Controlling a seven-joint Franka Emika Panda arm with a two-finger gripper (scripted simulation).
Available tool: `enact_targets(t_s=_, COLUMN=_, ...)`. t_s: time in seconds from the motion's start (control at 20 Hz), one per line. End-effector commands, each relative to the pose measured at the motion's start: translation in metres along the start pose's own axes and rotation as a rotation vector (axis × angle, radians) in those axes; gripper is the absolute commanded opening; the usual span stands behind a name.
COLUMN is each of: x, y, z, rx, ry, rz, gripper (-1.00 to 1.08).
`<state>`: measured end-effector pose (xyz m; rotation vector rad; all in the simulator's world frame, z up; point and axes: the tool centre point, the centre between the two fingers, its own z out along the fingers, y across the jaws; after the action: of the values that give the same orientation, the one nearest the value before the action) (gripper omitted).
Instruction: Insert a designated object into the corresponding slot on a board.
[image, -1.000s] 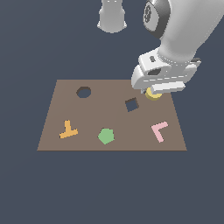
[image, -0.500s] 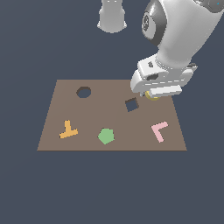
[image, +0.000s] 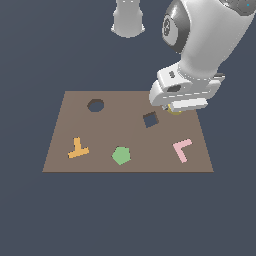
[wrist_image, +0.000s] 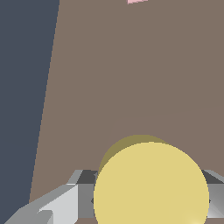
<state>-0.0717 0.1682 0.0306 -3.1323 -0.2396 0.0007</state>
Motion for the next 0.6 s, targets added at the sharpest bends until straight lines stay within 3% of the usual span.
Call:
enact_targets(t_s=0.0, x=0.0003, y=0.0003, z=0.0008, rx=0.0, ry=0.0, rz=0.0, gripper=-1.0)
enact_targets(t_s=0.55, x=-0.0092, y=0.0035, z=-0.0004, rx=0.0, ry=0.0, rz=-0.057, gripper=-1.0)
